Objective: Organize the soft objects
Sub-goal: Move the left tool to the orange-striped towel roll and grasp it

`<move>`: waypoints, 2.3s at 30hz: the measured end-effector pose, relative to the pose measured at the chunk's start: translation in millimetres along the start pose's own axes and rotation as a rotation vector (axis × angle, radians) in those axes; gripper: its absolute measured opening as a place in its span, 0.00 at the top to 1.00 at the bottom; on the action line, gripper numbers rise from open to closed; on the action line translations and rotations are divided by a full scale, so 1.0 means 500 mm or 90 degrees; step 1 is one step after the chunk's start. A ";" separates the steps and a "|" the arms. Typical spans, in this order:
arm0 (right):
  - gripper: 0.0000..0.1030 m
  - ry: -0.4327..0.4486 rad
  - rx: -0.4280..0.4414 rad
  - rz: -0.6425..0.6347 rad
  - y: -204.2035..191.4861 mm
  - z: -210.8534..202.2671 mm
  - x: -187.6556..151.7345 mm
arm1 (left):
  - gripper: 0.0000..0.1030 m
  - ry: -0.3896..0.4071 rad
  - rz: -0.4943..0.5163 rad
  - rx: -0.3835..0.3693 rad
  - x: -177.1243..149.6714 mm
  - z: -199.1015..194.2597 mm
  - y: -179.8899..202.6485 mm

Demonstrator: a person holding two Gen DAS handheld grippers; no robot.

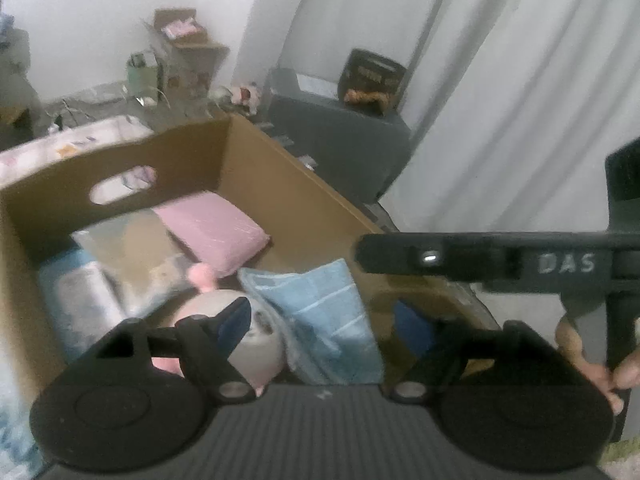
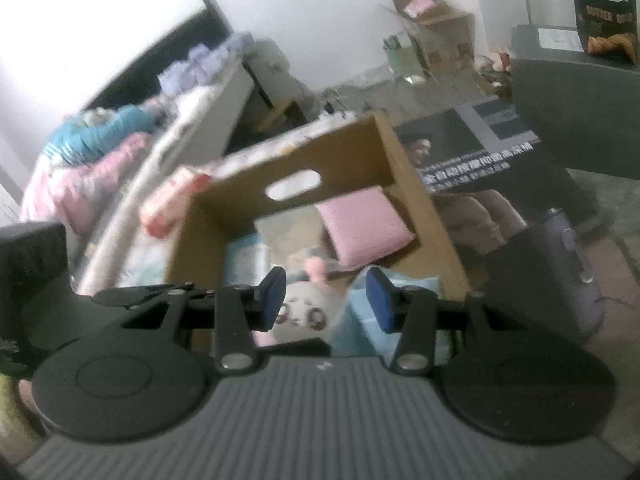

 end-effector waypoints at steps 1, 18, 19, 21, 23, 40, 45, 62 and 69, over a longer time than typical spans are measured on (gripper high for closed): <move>0.56 0.008 0.009 0.003 -0.008 -0.013 -0.004 | 0.21 0.007 -0.001 0.007 -0.004 -0.023 -0.004; 0.41 0.025 0.220 -0.044 -0.295 -0.103 -0.086 | 0.14 0.210 -0.177 0.242 -0.265 -0.538 -0.193; 0.40 0.016 0.232 -0.051 -0.319 -0.096 -0.090 | 0.14 0.217 -0.193 0.260 -0.291 -0.559 -0.205; 0.40 -0.006 0.255 -0.069 -0.372 -0.077 -0.103 | 0.14 0.227 -0.222 0.289 -0.337 -0.592 -0.225; 0.40 -0.029 0.277 -0.083 -0.424 -0.058 -0.118 | 0.14 0.230 -0.252 0.306 -0.383 -0.620 -0.244; 0.40 -0.182 0.308 -0.140 -0.677 0.097 -0.247 | 0.15 0.223 -0.228 0.377 -0.508 -0.605 -0.307; 0.40 -0.205 0.302 -0.134 -0.687 0.126 -0.257 | 0.21 0.182 -0.182 0.398 -0.486 -0.574 -0.354; 0.40 -0.269 0.330 -0.083 -0.730 0.227 -0.302 | 0.54 -0.017 -0.112 0.472 -0.470 -0.459 -0.489; 0.40 -0.289 0.338 -0.071 -0.738 0.243 -0.325 | 0.62 -0.007 -0.158 0.461 -0.498 -0.490 -0.470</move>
Point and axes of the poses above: each gripper's, at about its wrist camera, not at the fingertips, and z roughly the way its jaws point, y to its right, x to its top, the point moved 4 cm from there along z, roughly the way its jaws point, and after that the axes turned 2 degrees about -x, right-handed, at the moved point
